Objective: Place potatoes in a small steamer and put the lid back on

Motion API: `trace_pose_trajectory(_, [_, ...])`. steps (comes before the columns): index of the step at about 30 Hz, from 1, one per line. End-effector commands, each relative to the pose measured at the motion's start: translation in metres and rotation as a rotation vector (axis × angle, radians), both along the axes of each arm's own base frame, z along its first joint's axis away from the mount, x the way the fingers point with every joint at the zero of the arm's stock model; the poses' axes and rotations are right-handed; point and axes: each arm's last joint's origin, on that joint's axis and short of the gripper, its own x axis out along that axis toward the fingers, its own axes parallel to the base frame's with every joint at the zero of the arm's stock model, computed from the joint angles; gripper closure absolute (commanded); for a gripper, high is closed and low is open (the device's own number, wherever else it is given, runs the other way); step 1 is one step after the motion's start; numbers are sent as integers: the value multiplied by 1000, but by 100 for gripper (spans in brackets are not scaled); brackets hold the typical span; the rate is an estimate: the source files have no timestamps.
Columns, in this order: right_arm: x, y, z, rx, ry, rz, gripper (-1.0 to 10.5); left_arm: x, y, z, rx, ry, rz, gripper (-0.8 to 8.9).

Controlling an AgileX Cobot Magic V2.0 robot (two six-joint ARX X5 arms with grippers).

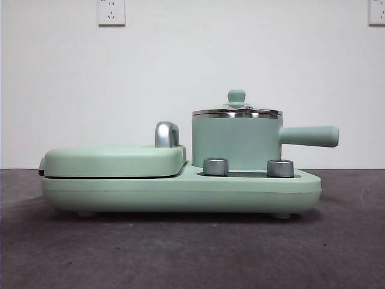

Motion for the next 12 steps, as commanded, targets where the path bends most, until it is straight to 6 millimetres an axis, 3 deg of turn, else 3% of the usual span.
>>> trace_pose_trajectory(1, [0, 1, 3, 3, -18, 13, 927, -2, 0, 4, -13, -15, -5, 798])
trace_pose_trajectory(12, [0, 1, 3, 3, -18, 12, 927, -4, 11, -3, 8, -70, 82, 798])
